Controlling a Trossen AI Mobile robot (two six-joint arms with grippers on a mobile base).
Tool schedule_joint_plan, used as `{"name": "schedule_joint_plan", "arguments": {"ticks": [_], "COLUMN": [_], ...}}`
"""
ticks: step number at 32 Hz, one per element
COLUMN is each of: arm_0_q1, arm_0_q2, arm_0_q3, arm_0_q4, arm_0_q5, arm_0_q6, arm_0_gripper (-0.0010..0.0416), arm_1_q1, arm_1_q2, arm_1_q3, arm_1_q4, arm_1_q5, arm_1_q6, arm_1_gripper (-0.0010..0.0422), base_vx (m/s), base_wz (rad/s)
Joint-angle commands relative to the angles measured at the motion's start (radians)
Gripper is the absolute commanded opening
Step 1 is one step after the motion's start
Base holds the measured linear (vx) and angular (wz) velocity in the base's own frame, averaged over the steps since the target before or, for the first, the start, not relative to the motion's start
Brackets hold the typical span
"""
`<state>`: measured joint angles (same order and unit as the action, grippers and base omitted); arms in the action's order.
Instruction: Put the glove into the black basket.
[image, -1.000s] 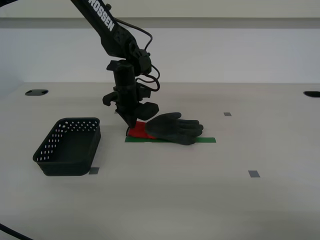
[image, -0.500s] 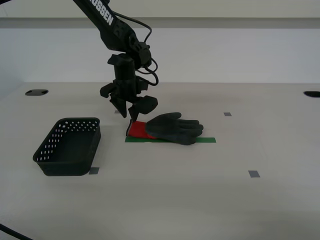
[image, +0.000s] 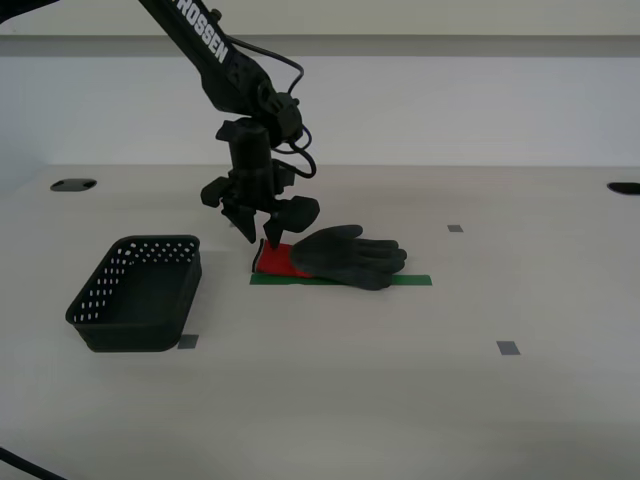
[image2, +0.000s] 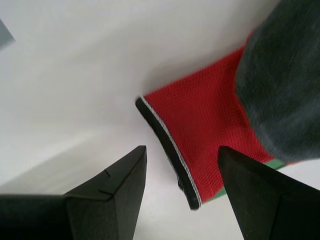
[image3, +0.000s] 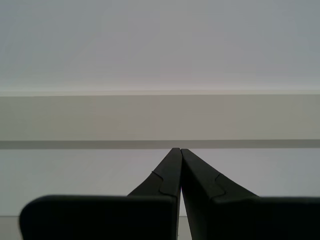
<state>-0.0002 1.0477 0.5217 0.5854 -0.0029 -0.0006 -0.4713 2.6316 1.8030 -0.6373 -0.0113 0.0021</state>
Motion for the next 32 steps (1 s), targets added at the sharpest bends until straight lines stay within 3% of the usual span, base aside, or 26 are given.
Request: {"name": "schedule_joint_plan", "arguments": {"ticks": [1, 7, 9, 13, 18, 19, 20, 32], "arm_0_q1": [0.0, 0.0, 0.0, 0.0, 0.0, 0.0, 0.0, 0.0], "arm_0_q2": [0.0, 0.0, 0.0, 0.0, 0.0, 0.0, 0.0, 0.0], "arm_0_q3": [0.001, 0.001, 0.001, 0.001, 0.001, 0.001, 0.001, 0.001], "arm_0_q4": [0.004, 0.005, 0.005, 0.005, 0.005, 0.005, 0.005, 0.005], "arm_0_q5": [0.0, 0.0, 0.0, 0.0, 0.0, 0.0, 0.0, 0.0], "arm_0_q6": [0.0, 0.0, 0.0, 0.0, 0.0, 0.0, 0.0, 0.0], "arm_0_gripper": [0.0001, 0.0001, 0.0001, 0.0001, 0.0001, 0.0001, 0.0, 0.0001], "arm_1_q1": [0.0, -0.008, -0.008, -0.01, -0.009, -0.009, -0.008, -0.007], "arm_1_q2": [0.014, 0.044, 0.048, 0.046, 0.047, 0.047, 0.047, -0.02], "arm_1_q3": [-0.002, -0.013, -0.01, 0.006, 0.015, 0.015, 0.015, 0.017], "arm_1_q4": [-0.004, 0.004, 0.003, 0.019, 0.017, 0.013, 0.011, -0.091], "arm_1_q5": [0.002, 0.032, 0.059, 0.053, 0.055, 0.055, 0.062, 0.058], "arm_1_q6": [-0.029, -0.042, -0.048, -0.048, -0.047, -0.042, -0.035, 0.021], "arm_1_gripper": [0.0192, 0.0192, 0.0192, 0.0178, 0.0084, 0.0027, 0.0004, -0.0002], "base_vx": [0.0, 0.0, 0.0, 0.0, 0.0, 0.0, 0.0, 0.0], "base_wz": [0.0, 0.0, 0.0, 0.0, 0.0, 0.0, 0.0, 0.0]}}
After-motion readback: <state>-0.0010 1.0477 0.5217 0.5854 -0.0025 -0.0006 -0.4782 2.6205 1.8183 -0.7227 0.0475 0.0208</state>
